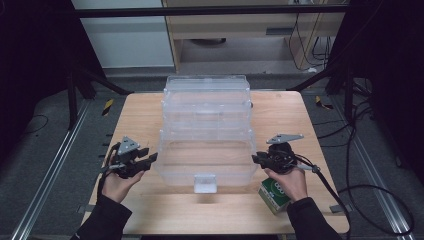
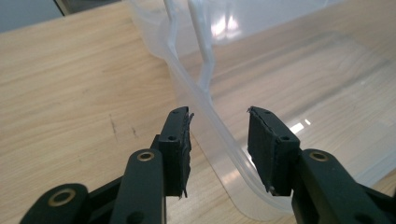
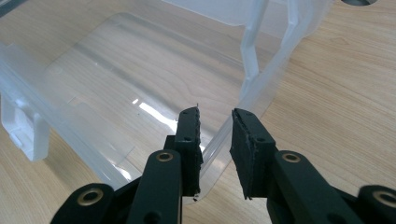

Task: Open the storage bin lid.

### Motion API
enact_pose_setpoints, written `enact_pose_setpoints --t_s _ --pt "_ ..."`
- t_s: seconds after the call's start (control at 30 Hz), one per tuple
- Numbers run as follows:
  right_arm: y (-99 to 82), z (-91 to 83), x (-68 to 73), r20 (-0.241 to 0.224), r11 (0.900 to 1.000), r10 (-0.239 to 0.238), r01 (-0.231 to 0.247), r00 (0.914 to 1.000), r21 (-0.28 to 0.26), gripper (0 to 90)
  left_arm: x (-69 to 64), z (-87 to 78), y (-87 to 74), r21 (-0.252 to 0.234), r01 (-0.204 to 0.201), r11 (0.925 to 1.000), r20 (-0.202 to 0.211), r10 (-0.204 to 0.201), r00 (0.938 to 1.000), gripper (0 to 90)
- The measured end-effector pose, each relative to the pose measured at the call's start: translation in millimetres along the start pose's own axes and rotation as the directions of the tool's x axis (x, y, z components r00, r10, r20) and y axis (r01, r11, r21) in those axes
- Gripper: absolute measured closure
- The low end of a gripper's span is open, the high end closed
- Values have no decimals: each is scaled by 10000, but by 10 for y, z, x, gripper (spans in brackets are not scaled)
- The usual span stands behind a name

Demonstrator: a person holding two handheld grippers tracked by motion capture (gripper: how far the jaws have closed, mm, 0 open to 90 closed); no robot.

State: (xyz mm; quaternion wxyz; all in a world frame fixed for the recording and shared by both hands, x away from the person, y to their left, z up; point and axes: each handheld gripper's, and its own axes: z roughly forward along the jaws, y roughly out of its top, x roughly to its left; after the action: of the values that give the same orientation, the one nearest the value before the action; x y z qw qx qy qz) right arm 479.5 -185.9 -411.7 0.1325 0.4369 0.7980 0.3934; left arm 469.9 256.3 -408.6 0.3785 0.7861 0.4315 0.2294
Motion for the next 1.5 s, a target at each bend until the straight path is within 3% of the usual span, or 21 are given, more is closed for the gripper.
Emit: enact_pose_setpoints --t_s 0.33,0.53,0.77,0.9,1.07,1.3,1.37,1.5 --pt "1 -1 11 36 10000 80 -80 10000 20 730 -31 98 -22 290 21 9996 342 -31 9994 662" --pt "29 0 67 327 9994 -299 293 9990 200 734 -34 111 -17 315 -53 9995 323 42 9995 685" --pt "36 -12 48 244 9998 -191 188 9995 109 744 18 -7 10 -85 -8 10000 88 8 10000 639" --pt "71 -100 24 294 9998 -176 178 9994 -78 715 93 -113 21 -507 1 9987 -170 -9 9999 580" --pt "103 -247 -14 365 9995 -169 179 9992 -266 664 243 -160 -6 -670 228 9975 -532 -264 9982 502" --pt "97 -429 -62 800 9984 -282 241 9964 513 526 456 -126 -128 -501 628 9968 -886 -671 9938 447" --pt "84 -459 -60 913 9982 -324 276 9953 530 488 523 -128 -166 -536 932 9942 -903 -978 9911 436" --pt "76 -475 -64 996 9973 -300 232 9946 690 413 577 -115 -208 -488 1012 9937 -1046 -1059 9889 421"
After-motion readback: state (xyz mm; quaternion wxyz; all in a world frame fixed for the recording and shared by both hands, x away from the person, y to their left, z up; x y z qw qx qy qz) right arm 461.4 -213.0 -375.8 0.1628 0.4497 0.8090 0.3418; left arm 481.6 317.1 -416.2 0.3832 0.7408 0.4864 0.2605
